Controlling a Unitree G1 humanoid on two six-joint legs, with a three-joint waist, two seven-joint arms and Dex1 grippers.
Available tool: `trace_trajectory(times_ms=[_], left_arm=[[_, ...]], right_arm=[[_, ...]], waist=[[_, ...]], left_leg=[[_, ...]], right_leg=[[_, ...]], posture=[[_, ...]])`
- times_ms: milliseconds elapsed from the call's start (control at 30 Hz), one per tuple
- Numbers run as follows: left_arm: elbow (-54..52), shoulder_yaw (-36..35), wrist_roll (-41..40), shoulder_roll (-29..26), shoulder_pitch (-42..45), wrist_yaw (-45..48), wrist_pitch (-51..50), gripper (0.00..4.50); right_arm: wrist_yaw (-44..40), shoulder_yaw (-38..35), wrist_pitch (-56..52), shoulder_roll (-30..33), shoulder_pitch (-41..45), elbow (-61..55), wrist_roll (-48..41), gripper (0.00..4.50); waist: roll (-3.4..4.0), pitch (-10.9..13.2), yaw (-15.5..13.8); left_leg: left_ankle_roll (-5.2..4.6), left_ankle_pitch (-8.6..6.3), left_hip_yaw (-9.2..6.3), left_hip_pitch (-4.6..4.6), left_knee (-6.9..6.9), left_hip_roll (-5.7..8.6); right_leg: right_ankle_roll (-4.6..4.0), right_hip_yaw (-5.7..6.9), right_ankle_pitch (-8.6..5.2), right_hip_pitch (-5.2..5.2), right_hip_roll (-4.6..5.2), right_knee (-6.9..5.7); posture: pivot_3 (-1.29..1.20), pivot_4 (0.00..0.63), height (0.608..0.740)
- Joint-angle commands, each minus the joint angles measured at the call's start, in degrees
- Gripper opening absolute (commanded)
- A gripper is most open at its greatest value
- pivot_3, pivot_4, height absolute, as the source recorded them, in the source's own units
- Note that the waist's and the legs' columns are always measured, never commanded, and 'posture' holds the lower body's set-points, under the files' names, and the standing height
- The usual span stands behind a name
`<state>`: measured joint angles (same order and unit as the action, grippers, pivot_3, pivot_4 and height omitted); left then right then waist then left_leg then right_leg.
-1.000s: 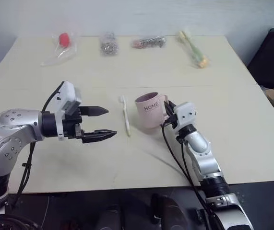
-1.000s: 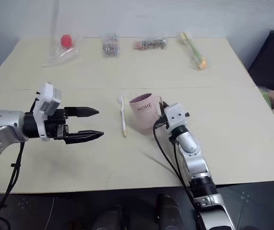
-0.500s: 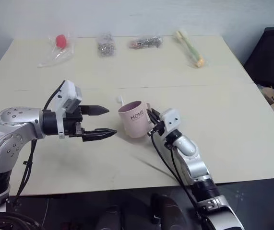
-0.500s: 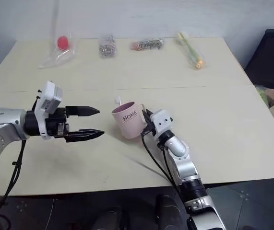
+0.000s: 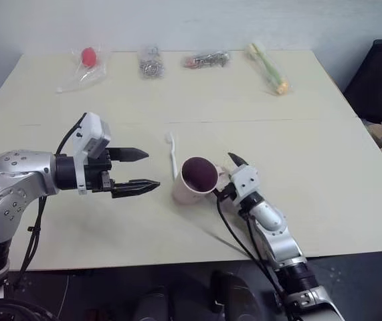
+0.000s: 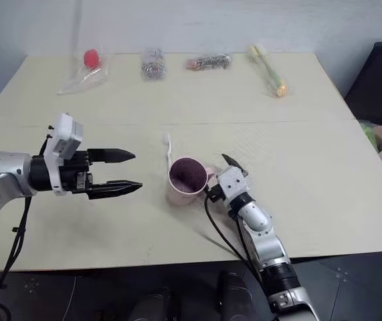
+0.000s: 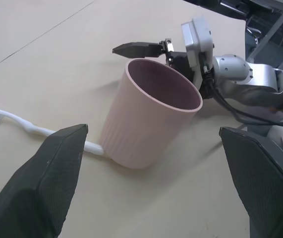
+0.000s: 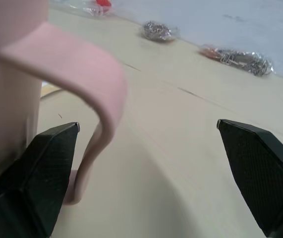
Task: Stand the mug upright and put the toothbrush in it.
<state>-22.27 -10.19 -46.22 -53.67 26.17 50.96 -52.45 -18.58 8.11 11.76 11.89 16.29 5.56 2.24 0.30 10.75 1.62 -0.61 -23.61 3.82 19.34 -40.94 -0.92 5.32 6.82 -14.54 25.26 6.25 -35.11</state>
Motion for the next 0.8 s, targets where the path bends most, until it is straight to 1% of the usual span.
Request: trace_trajectory(times_ms=[33,233,600,800], left_arm=[[-0.6,0.1,0.3,0.4,0.8,0.5,1.5,4.5],[1.4,2.2,2.3,1.9,2.0,1.2,3.6,4.5],[2.6,3.9,3.8,3.1,2.4,2.3,5.6,4.5],[2.1,3.8,3.5,3.7,2.3,2.3,5.3,4.5]], right_arm=[[0.1,-3.3,-3.1,1.4,0.2,-6.7,-1.9,4.46],[-0.4,-6.3,-7.6,2.7,1.8,-9.0,-3.8,4.46],[-4.5,-3.4,-13.6,1.9,-0.8,-11.0,-5.4,4.46],[-5.6,-4.9,-17.3,3.6,-1.9,-14.6,-6.5,4.46]], waist=[[0.0,0.0,0.0],[0.0,0.0,0.0],[0.0,0.0,0.0],[0.0,0.0,-0.1]], left_leg=[[0.0,0.0,0.0,0.0,0.0,0.0],[0.0,0.0,0.03,-0.01,0.0,0.02],[0.0,0.0,0.07,-0.01,0.01,0.01],[0.0,0.0,0.06,0.0,0.0,0.01]], right_leg=[[0.0,0.0,0.0,0.0,0.0,0.0],[0.0,0.04,0.0,0.0,-0.01,-0.01],[0.0,0.05,0.0,0.01,-0.02,-0.02],[0.0,0.05,0.0,0.02,-0.02,-0.03]], posture=[[0.0,0.15,0.74],[0.0,0.15,0.74],[0.0,0.15,0.74],[0.0,0.15,0.74]])
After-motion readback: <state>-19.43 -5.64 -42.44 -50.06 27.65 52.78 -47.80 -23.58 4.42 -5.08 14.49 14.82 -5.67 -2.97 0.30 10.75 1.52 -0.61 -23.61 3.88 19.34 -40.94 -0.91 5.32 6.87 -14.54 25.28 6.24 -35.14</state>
